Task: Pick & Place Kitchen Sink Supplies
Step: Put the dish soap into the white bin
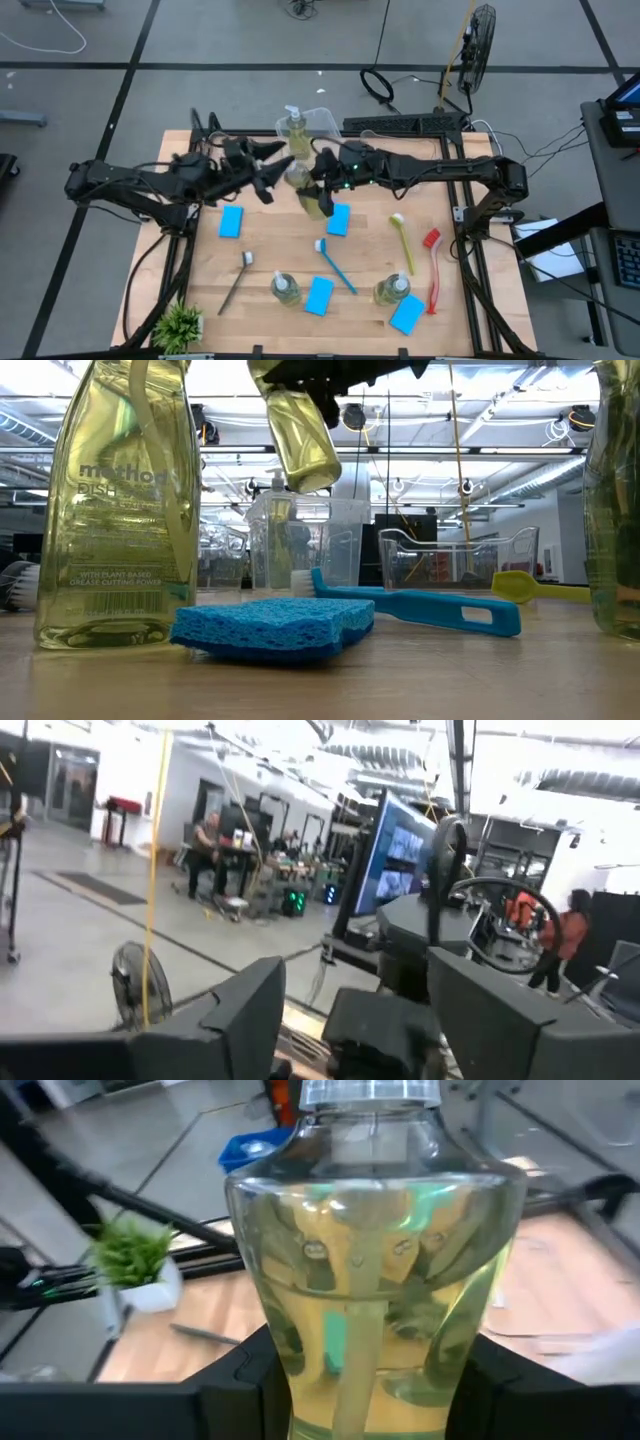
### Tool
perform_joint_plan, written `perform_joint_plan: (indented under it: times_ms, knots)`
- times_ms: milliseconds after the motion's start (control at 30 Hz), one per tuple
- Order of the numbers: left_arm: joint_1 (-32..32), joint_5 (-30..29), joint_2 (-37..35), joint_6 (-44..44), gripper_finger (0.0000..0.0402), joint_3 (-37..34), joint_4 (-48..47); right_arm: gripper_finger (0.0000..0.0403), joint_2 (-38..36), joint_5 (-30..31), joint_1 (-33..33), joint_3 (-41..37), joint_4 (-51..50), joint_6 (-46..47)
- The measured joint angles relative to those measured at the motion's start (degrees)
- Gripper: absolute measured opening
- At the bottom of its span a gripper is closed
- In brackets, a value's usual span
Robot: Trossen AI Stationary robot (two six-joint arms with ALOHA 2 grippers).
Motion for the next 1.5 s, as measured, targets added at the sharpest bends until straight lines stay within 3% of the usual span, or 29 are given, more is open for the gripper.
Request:
perform_joint_plan:
  times_ms: [300,500,633,1033,1500]
  knots:
    - [-0.5,-0.3,-6.4,1.6,0.0256,0.0,-6.0,0.0161,-6.7,14.9,-4.6,0.1,5.7,-7.8]
    - [-0.5,-0.3,-6.9,-1.2,0.0242,0.0,-10.8,0.0161,-6.3,17.2,-8.9,0.1,11.6,-8.7]
    - [-0.5,0.1,-6.9,-1.5,0.0237,0.0,-13.6,0.0162,-3.7,23.3,-10.6,-0.2,13.1,-10.0]
    - [-0.5,0.2,-6.9,0.4,0.0241,-0.1,-19.1,0.0162,7.0,28.2,-13.2,-1.1,21.8,-8.5]
    - [-0.5,0.2,-6.9,0.4,0.0241,-0.1,-21.3,0.0162,11.9,31.6,-15.1,-1.1,23.7,-10.0]
